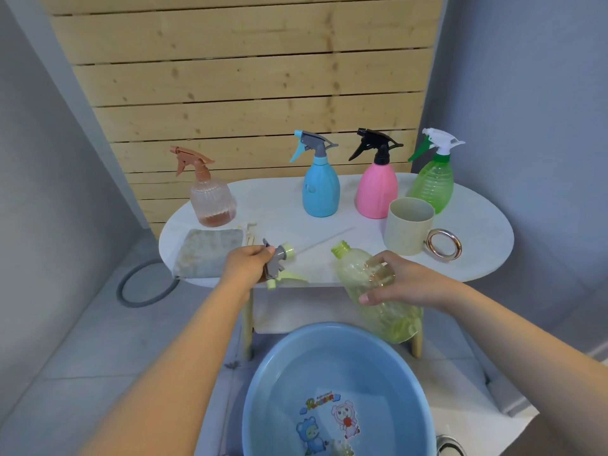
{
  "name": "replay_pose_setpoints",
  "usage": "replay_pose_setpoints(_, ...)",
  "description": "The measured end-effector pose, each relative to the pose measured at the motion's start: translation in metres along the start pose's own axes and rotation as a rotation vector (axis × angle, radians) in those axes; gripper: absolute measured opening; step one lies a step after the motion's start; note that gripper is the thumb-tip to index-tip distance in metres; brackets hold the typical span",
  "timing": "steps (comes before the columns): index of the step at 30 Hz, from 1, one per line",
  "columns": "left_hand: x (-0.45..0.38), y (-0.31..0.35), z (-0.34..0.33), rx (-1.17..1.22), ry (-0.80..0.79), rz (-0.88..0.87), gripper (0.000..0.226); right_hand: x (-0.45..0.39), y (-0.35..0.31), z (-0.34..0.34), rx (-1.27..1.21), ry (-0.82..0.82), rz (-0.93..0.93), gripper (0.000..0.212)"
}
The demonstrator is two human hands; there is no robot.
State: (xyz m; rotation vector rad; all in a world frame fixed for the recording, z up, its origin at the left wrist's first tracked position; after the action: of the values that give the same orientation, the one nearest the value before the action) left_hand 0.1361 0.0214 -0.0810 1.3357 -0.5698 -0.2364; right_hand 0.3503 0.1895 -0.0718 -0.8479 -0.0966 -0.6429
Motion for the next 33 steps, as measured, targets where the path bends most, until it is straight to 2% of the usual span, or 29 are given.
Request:
replay_pose_setpoints(4,-0.014,-0.005,-0.02,-0.107,-0.006,-0.01,0.003,-0.003,-0.005,-0.005,0.01,0.008,0.008,0.065)
replay_pose_setpoints(8,-0.021,0.004,-0.028,-0.341,0.005,-0.156,0.026,-0.008,-0.005,-0.007,0.008,0.03,0.016,0.067)
replay_pose_setpoints(11,-0.022,0.006,-0.03,-0.507,0.051,-0.24,0.019,-0.01,-0.003,-0.012,-0.012,0.005,0.017,0.068)
replay_pose_setpoints(16,-0.025,0.006,-0.034,-0.578,0.074,-0.28,0.013,-0.01,-0.008,-0.018,-0.015,-0.008,0.037,0.069)
replay_pose_setpoints(18,-0.02,0.011,-0.035,-0.549,0.07,-0.297,0.006,-0.008,-0.013,-0.021,-0.003,-0.004,0.059,0.071)
replay_pose_setpoints(21,0.004,0.025,-0.042,-0.509,-0.026,-0.369,0.033,-0.006,-0.023,-0.027,-0.036,-0.004,0.106,0.072)
replay_pose_setpoints(23,0.027,0.022,-0.049,-0.395,-0.228,-0.265,0.047,-0.003,-0.028,-0.028,-0.098,0.019,0.141,0.071)
replay_pose_setpoints(25,0.048,0.005,-0.052,-0.349,-0.422,-0.092,0.075,-0.002,-0.034,-0.028,-0.154,0.058,0.173,0.071)
replay_pose_setpoints(27,0.067,-0.007,-0.049,-0.342,-0.505,-0.047,0.091,0.0,-0.04,-0.03,-0.174,0.081,0.211,0.071)
replay_pose_setpoints(33,0.086,-0.003,-0.057,0.002,-0.514,-0.019,0.075,0.008,-0.055,-0.047,-0.058,0.077,0.286,0.082)
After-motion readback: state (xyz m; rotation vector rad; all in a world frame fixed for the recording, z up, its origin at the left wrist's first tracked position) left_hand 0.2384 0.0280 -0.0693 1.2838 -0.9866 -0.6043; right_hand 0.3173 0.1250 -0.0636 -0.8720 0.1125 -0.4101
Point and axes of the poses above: each hand's wrist, its own x-axis away from the middle knuckle, its own z-axis out of the back of the hand, y = z × x, the point moved 8 cm from there along -x, towards the middle knuckle, and after that the axes turned 4 degrees about x, right-handed, at the moved point
